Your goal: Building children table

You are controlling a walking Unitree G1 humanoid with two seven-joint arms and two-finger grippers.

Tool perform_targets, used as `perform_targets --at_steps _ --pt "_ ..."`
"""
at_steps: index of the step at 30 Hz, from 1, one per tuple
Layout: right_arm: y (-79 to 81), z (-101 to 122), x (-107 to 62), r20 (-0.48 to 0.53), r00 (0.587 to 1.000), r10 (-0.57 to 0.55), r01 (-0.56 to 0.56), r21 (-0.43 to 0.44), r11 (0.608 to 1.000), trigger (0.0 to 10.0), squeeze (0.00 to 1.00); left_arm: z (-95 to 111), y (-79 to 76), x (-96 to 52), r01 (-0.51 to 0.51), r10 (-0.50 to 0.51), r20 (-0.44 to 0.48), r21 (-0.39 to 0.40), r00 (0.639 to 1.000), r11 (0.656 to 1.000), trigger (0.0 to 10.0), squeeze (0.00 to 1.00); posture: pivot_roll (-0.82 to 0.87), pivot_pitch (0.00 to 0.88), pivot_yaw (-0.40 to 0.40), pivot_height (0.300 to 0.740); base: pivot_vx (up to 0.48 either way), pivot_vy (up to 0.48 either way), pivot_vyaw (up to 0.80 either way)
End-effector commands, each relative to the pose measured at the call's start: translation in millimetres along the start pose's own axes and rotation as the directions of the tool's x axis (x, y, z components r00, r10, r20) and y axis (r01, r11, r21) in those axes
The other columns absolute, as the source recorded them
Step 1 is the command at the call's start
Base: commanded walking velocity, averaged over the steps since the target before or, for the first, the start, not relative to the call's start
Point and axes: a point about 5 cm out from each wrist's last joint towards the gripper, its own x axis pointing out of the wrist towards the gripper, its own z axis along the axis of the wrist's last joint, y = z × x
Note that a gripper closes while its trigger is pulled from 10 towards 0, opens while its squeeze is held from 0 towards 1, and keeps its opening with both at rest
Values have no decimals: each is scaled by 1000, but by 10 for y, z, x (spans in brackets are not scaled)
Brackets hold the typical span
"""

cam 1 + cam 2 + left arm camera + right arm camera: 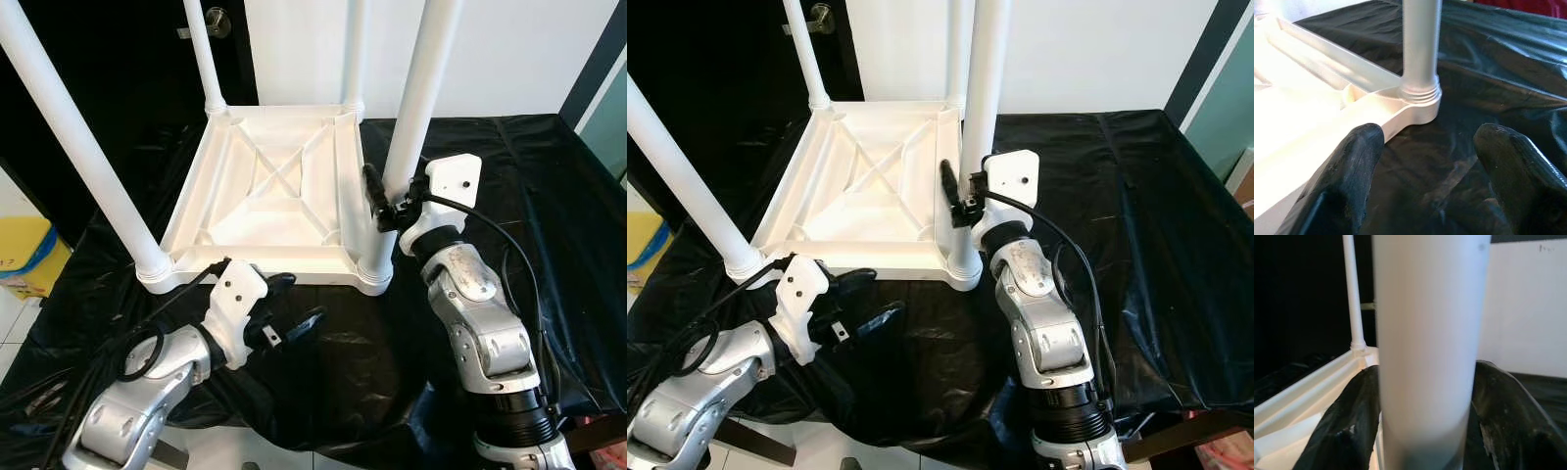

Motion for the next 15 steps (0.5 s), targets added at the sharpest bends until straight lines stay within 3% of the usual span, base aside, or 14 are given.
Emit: perform_targets --at_steps 1,2,3,4,11,14,15 --pt "-22 3 20 -11 1000 -21 21 0 1000 6510 0 -76 35 -31 19 -19 -53 -1 998 1000 10000 0 -16 40 -7 740 0 0 0" --pt "-28 4 28 -15 999 -29 29 7 1000 0 0 -130 100 -41 -31 30 -90 -8 996 999 10000 0 -14 41 -7 740 0 0 0" --pt "-36 3 37 -22 999 -40 41 18 999 9725 0 -173 166 -58 -82 80 -119 -10 990 997 10000 0 -12 40 -9 740 0 0 0" --pt "-45 -18 92 -83 992 -93 110 231 967 10000 0 -318 380 -224 -293 261 -232 -113 937 949 10000 0 5 39 -17 740 0 0 0" --pt "-77 -25 90 -107 988 -116 142 295 945 10000 0 -390 261 -276 -241 193 -305 -128 932 962 10000 0 11 37 -20 740 0 0 0" --pt "-127 -53 76 -133 981 -140 179 361 915 10000 0 -499 250 -321 -272 202 -379 -142 903 952 10000 0 17 36 -23 740 0 0 0" --pt "-157 -68 62 -147 977 -153 202 418 886 10000 0 -562 272 -361 -312 225 -430 -143 875 939 10000 0 18 36 -23 740 0 0 0"
